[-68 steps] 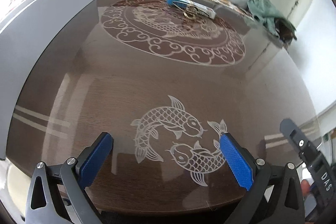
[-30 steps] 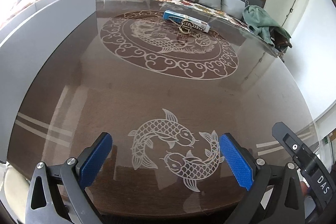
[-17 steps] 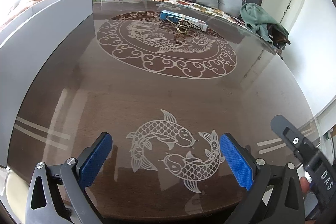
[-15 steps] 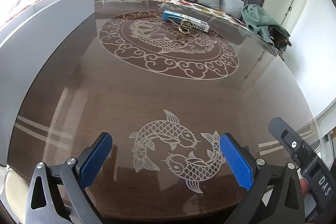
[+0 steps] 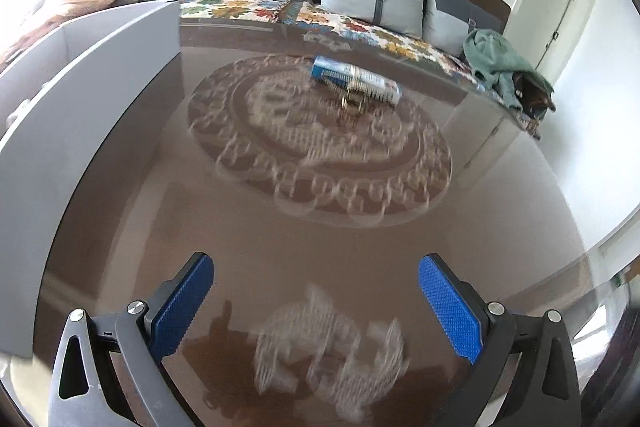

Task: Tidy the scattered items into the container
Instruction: 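Lower the left tool onto the gold chain and close it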

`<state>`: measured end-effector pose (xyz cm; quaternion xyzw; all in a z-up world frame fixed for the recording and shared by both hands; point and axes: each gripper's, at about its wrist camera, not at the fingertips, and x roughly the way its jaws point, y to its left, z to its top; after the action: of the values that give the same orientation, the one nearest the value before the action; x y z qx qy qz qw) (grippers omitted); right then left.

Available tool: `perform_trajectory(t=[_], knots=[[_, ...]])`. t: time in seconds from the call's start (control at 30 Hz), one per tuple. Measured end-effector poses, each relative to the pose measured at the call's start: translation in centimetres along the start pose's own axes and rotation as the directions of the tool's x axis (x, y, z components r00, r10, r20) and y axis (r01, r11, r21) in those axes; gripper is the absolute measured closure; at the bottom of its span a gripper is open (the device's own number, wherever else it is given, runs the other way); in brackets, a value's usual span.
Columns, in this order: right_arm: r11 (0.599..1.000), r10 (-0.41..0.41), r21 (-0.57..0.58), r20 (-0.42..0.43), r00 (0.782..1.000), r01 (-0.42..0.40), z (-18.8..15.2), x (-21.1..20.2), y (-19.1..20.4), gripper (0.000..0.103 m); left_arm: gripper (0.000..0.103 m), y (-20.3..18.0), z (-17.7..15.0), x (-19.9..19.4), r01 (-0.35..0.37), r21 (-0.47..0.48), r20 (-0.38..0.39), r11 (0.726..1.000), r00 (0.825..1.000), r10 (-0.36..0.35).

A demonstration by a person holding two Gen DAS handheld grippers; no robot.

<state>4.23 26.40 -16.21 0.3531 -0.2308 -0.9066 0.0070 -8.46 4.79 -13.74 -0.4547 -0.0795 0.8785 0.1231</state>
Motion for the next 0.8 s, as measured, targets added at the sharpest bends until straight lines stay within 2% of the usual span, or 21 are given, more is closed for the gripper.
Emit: perform_trajectory(t=[0.1, 0.27, 0.4, 0.5, 0.63, 0.7, 0.8], knots=[[1.0, 0.015, -0.017, 0.0, 1.0, -0.015, 0.0, 0.2, 0.2, 0.043, 0.0, -0.7, 4.6, 3.2, 0.023, -0.014, -0.061, 1.0, 0.998, -0.024], [0.999, 0.031, -0.042, -0.011, 0.999, -0.032, 0.0, 0.7, 0.3, 0.043, 0.0, -2.5, 12.0, 8.7, -0.009, -0.003, -0.142, 1.0, 0.99, 0.008], [0.998, 0.046, -0.037, -0.034, 0.998, -0.047, 0.0, 1.3, 0.1, 0.043, 0.0, -3.5, 16.4, 12.6, -0.05, -0.011, -0.2, 0.999, 0.979, 0.047], [0.998, 0.054, -0.025, -0.052, 0.997, -0.055, 0.0, 1.8, -0.2, 0.043, 0.0, -4.4, 18.1, 15.5, -0.077, 0.045, -0.246, 0.996, 0.965, 0.086], [0.998, 0.055, -0.001, -0.074, 0.996, -0.055, -0.1, 2.3, -0.8, 0.043, 0.0, -5.6, 18.7, 18.5, -0.088, 0.189, -0.32, 0.978, 0.936, 0.147], [0.998, 0.056, 0.014, -0.08, 0.995, -0.055, -0.1, 2.5, -1.1, 0.043, 0.0, -6.2, 18.7, 19.0, -0.092, 0.255, -0.316, 0.962, 0.933, 0.173], [0.998, 0.058, 0.025, -0.093, 0.994, -0.056, -0.2, 2.8, -1.3, 0.043, 0.0, -6.8, 18.7, 19.3, -0.087, 0.304, -0.308, 0.949, 0.933, 0.184]])
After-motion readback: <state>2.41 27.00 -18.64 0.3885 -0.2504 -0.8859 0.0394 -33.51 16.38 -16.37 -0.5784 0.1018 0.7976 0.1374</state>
